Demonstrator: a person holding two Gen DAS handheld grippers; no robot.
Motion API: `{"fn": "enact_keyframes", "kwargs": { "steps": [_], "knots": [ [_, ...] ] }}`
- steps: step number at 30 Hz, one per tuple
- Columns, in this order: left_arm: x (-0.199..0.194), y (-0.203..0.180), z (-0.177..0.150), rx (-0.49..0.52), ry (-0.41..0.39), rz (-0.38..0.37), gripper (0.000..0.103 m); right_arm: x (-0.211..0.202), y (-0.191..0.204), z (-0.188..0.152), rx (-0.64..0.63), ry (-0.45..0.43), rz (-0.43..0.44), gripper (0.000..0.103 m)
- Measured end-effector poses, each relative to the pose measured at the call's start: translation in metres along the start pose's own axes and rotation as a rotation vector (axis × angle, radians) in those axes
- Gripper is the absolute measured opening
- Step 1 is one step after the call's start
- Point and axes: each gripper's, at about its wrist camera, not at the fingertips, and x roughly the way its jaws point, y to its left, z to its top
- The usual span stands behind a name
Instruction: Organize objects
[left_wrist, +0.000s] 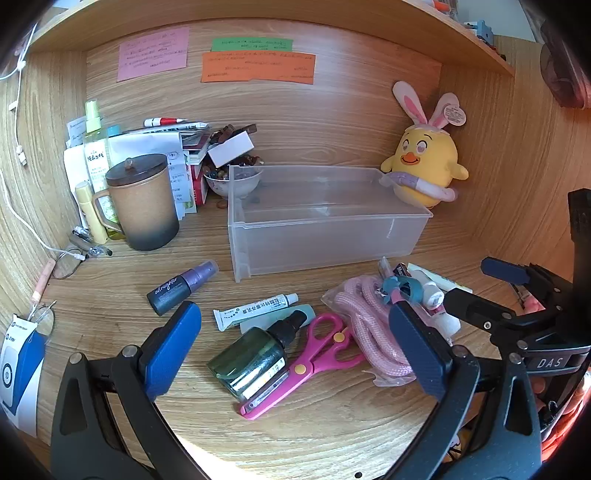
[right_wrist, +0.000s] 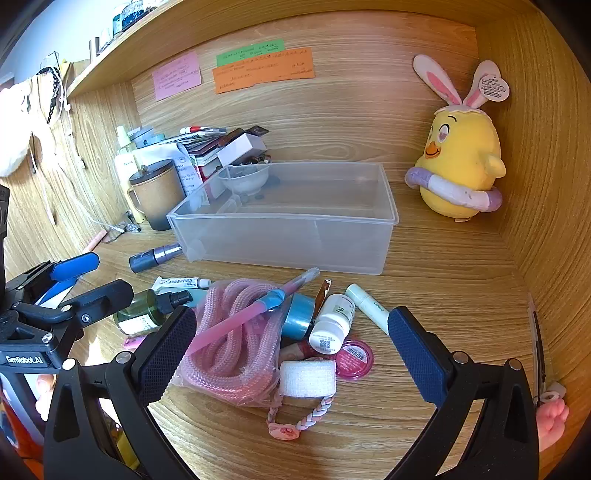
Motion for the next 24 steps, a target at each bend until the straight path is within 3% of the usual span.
{"fn": "enact_keyframes", "kwargs": {
  "steps": [24],
  "knots": [
    [-0.0043, -0.0006, 0.0018, -0.003, -0.007, -0.009, 0.103, -0.0028, 0.0005, 0.0005, 0.008, 0.005, 0.015, 0.103]
  ]
}}
